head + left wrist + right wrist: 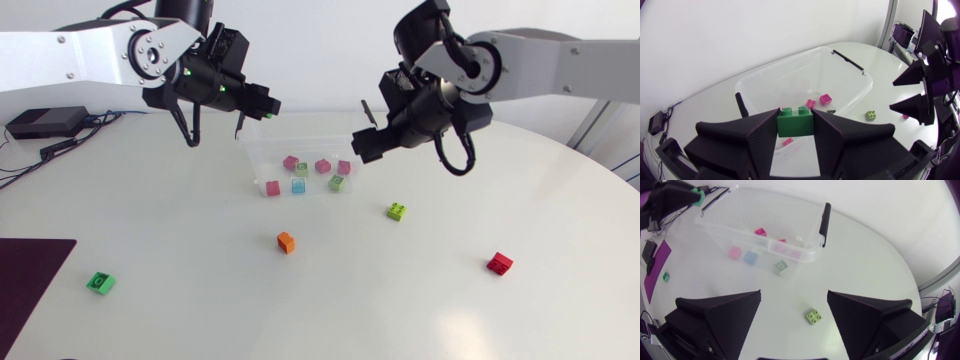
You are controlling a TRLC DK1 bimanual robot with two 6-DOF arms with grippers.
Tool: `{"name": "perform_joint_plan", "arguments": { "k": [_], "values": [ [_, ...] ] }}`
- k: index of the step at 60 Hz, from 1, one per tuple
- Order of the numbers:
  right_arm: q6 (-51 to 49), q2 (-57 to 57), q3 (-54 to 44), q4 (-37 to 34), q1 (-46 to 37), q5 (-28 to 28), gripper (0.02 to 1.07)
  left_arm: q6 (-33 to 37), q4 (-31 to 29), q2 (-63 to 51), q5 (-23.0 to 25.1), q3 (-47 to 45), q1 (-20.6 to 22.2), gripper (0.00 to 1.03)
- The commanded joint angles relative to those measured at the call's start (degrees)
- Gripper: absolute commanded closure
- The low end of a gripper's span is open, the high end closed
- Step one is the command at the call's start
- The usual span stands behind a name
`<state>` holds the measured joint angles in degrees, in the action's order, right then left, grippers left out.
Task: Pick up the duplo bricks and place them in the container
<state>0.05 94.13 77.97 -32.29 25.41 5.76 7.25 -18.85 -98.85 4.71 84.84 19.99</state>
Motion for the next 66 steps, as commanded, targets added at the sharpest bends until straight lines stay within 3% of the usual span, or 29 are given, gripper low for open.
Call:
{"name": "perform_joint_plan", "arguments": {
  "k": [1,7,10,13,16,23,35,57,66],
  "values": [
    [-1.6,-3.1,-5.1,1.6,-0.5,-0.3,0.11,-1.7,1.0,-3.5,0.8,3.7,-0.4,0.77],
    [-5.6,-4.7,-11.6,4.2,-2.2,-3.2,0.11,-1.9,1.6,-6.8,0.8,6.7,0.1,0.75],
    [-8.2,-4.5,-13.3,5.0,-3.3,-4.7,0.11,-2.1,2.2,-8.4,0.8,8.2,0.0,0.61],
    [-10.7,-3.7,-14.3,5.6,-4.8,-6.2,0.11,-1.9,2.2,-9.5,0.8,9.3,-0.1,0.37],
    [-13.3,-2.3,-14.9,6.4,-6.7,-7.6,0.11,-1.7,2.5,-10.2,0.8,9.8,-0.1,0.24],
    [-16.9,1.3,-14.2,6.5,-10.1,-10.9,0.11,-0.6,3.4,-10.5,0.8,10.1,0.0,0.11],
    [-24.5,7.8,-12.8,7.0,-12.8,-13.8,0.11,3.5,2.6,-3.5,2.0,4.5,0.5,0.07],
    [-32.1,17.8,-6.9,6.5,-14.1,-13.8,0.11,17.5,-11.6,11.9,4.5,-10.4,2.3,0.07],
    [-35.1,22.1,-1.0,2.3,-15.3,-14.7,0.11,21.9,-13.3,14.1,5.0,-17.2,2.4,0.07]
  ]
}}
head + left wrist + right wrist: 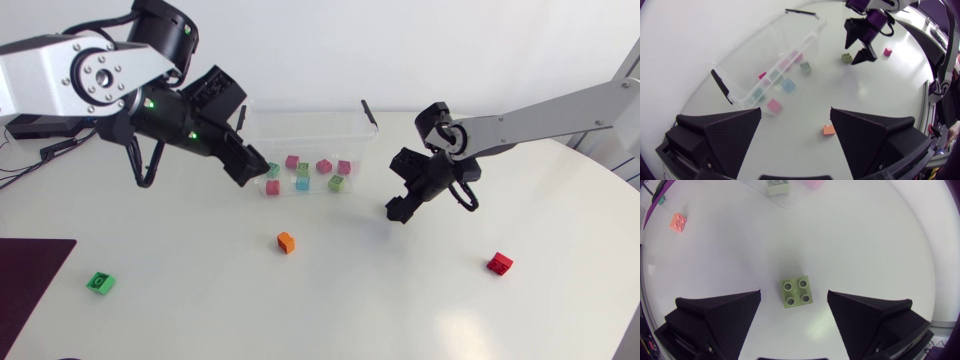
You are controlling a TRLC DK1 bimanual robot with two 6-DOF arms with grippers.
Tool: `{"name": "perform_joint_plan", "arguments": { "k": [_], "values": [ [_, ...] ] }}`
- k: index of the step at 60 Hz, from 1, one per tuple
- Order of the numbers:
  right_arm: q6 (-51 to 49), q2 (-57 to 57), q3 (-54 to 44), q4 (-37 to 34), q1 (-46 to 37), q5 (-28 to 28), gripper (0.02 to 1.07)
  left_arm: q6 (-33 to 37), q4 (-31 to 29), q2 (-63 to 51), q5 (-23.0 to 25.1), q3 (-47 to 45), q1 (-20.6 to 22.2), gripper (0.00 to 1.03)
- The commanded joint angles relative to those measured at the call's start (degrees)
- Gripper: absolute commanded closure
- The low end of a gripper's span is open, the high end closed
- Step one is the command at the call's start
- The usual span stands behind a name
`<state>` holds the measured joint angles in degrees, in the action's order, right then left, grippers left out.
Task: Pick up the duplo bricks and place them in the container
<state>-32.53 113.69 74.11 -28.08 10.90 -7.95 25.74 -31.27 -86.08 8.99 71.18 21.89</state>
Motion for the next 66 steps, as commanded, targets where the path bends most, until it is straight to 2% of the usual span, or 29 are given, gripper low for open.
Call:
{"name": "perform_joint_plan", "arguments": {
  "k": [1,12,21,32,37,55,64,66],
  "values": [
    [-2.9,2.8,3.3,-2.2,-0.9,-1.1,0.11,3.5,-0.9,1.4,0.8,-3.9,0.6,0.07],
    [-6.1,6.0,7.1,-7.2,-1.1,-3.0,0.22,7.4,-0.9,0.7,1.4,-9.0,1.8,0.07],
    [-7.7,7.2,7.2,-8.4,-0.8,-3.8,0.43,9.2,-0.9,-2.3,1.7,-9.7,2.8,0.07],
    [-8.2,6.9,7.3,-9.3,-1.3,-4.3,0.78,10.4,0.3,-8.2,1.7,-9.3,3.4,0.07],
    [-8.2,3.5,5.9,-9.5,-1.3,-4.4,0.86,10.8,0.5,-11.7,1.7,-8.5,3.8,0.07],
    [-5.3,-10.9,4.1,-13.0,1.8,-4.5,0.87,7.1,7.6,-19.4,1.1,-8.9,6.5,0.07],
    [-1.7,-15.8,6.1,-13.6,4.9,-4.6,0.87,5.4,10.4,-21.5,-0.6,-9.0,6.5,0.08],
    [-0.2,-16.5,7.5,-14.3,5.9,-4.8,0.87,4.8,10.7,-21.8,-1.0,-9.0,6.5,0.11]
  ]
}}
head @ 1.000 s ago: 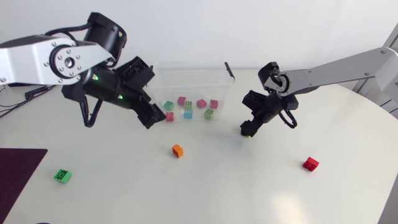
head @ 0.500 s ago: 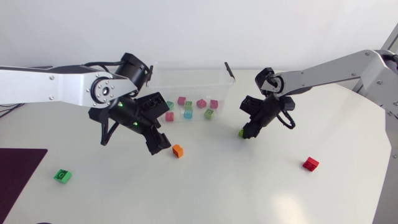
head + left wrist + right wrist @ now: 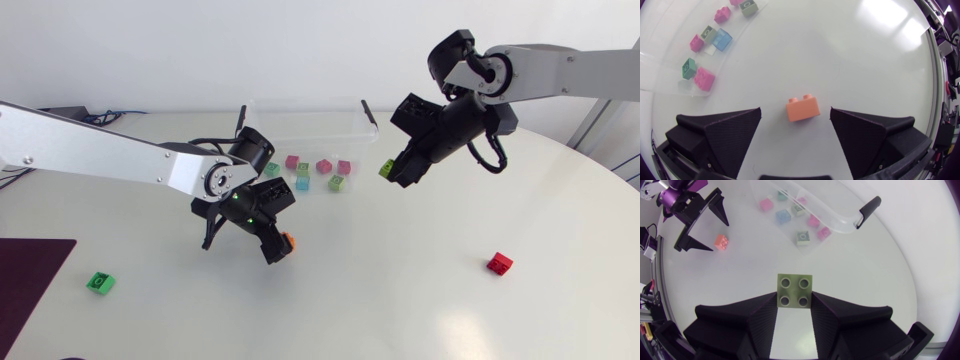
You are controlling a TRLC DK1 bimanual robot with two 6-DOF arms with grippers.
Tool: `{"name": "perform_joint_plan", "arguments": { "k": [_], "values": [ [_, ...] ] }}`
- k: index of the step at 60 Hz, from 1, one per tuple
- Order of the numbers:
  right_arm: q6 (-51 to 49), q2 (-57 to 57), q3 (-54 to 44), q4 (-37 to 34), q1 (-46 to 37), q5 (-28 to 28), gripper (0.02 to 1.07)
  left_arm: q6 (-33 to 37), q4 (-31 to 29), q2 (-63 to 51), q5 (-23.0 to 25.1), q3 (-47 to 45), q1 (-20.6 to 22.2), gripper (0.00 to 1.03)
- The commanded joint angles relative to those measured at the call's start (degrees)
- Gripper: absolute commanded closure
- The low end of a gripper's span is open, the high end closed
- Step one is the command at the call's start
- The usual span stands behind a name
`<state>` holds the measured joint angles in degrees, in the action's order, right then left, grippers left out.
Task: Pick up the duplo bricks and place them in the container
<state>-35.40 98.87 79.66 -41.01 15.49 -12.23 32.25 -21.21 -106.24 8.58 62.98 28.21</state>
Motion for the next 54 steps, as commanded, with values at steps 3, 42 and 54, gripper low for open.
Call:
{"name": "perform_joint_plan", "arguments": {
  "k": [3,42,54],
  "values": [
    [4.4,-2.3,3.5,-1.4,1.9,-1.3,0.87,-2.5,1.0,-2.1,-0.8,-0.7,0.2,0.12],
    [24.0,14.5,24.1,11.3,4.6,1.2,0.76,-5.9,1.6,10.7,-2.3,-5.1,1.1,0.79],
    [25.8,19.2,29.0,11.7,5.7,3.9,0.37,-7.5,1.6,16.6,-2.3,-3.4,-1.6,0.79]
  ]
}}
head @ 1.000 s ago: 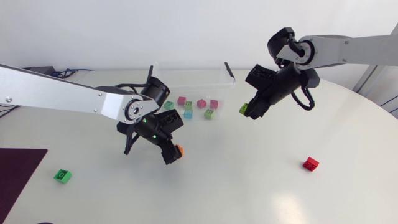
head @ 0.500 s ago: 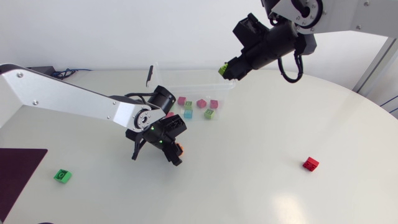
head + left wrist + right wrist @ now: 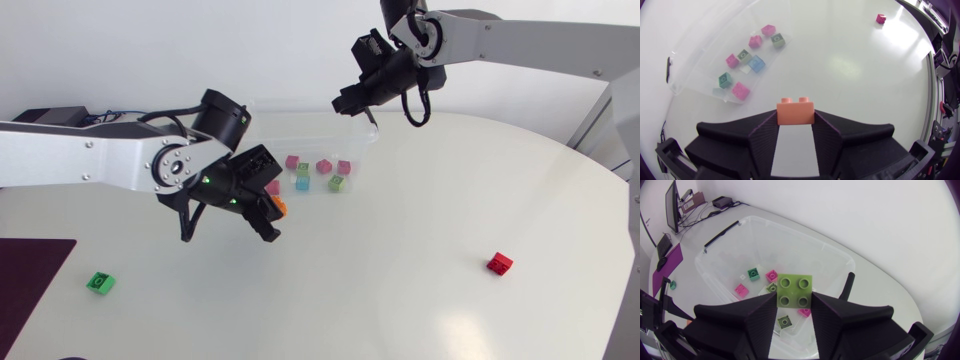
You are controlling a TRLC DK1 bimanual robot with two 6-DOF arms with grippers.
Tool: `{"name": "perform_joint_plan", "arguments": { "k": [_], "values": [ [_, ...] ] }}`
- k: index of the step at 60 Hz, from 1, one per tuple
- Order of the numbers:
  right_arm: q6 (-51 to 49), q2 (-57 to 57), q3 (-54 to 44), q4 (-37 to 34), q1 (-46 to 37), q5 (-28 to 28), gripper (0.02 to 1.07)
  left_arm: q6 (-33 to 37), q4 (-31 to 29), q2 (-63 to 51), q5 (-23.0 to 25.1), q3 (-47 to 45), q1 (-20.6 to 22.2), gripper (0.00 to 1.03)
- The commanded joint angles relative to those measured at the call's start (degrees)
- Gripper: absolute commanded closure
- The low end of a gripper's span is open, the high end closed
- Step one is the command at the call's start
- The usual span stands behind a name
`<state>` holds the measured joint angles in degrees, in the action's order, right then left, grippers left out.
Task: Pick up the duplo bricks and place them in the container
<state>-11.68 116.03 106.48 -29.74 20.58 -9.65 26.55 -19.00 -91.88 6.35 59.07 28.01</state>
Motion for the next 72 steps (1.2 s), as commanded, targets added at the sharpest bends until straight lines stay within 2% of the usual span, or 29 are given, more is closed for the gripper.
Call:
{"name": "perform_joint_plan", "arguments": {
  "k": [1,3,5,10,22,36,37,52,62,65,67,69,70,71,72],
  "values": [
    [2.1,1.9,2.2,0.3,0.7,1.5,0.33,-2.0,-0.6,2.4,0.1,0.8,-1.5,0.79],
    [2.1,1.9,2.2,0.3,1.0,2.0,0.21,-2.5,-0.6,2.8,0.2,1.7,-2.2,0.79],
    [2.0,1.7,2.2,0.1,1.2,2.7,0.16,-3.1,-0.5,3.1,0.2,2.5,-2.7,0.79],
    [1.9,0.9,1.5,-0.1,1.2,3.3,0.12,-5.3,0.7,3.0,0.2,5.1,-4.0,0.79],
    [1.1,-4.7,-4.6,-0.3,0.3,3.3,0.12,-10.3,5.4,0.6,0.2,11.1,-4.8,0.79],
    [-1.6,-15.8,-21.0,1.1,-2.8,3.3,0.12,-15.3,9.2,-6.7,0.3,19.6,-6.6,0.79],
    [-2.6,-18.0,-24.4,1.8,-3.6,3.3,0.12,-15.5,9.2,-8.8,0.3,21.5,-6.6,0.79],
    [-8.7,-28.3,-40.9,3.5,-11.6,0.9,0.12,-16.9,11.4,-14.7,0.2,27.4,-7.0,0.79],
    [-17.2,-35.1,-50.8,2.4,-21.2,-1.3,0.12,-17.5,11.1,-19.1,-0.4,32.8,-7.9,0.77],
    [-20.4,-36.1,-52.1,0.0,-23.9,-2.0,0.12,-17.7,9.6,-20.1,-0.4,34.4,-7.9,0.69],
    [-22.4,-36.8,-53.1,-1.3,-25.9,-2.7,0.12,-17.8,8.6,-20.5,-0.4,35.2,-7.9,0.52],
    [-23.8,-37.4,-54.2,-2.0,-27.0,-2.7,0.12,-17.8,6.7,-21.3,-0.4,36.4,-7.8,0.3],
    [-24.4,-37.5,-54.6,-2.2,-27.3,-2.7,0.11,-17.8,6.1,-21.6,-0.4,36.7,-7.7,0.26],
    [-25.0,-37.7,-55.1,-2.5,-27.6,-2.7,0.11,-17.9,5.0,-22.0,-0.4,37.4,-7.7,0.16],
    [-26.4,-38.1,-55.9,-3.2,-28.7,-2.7,0.11,-17.9,4.6,-22.0,-0.4,37.6,-7.6,0.13]
  ]
}}
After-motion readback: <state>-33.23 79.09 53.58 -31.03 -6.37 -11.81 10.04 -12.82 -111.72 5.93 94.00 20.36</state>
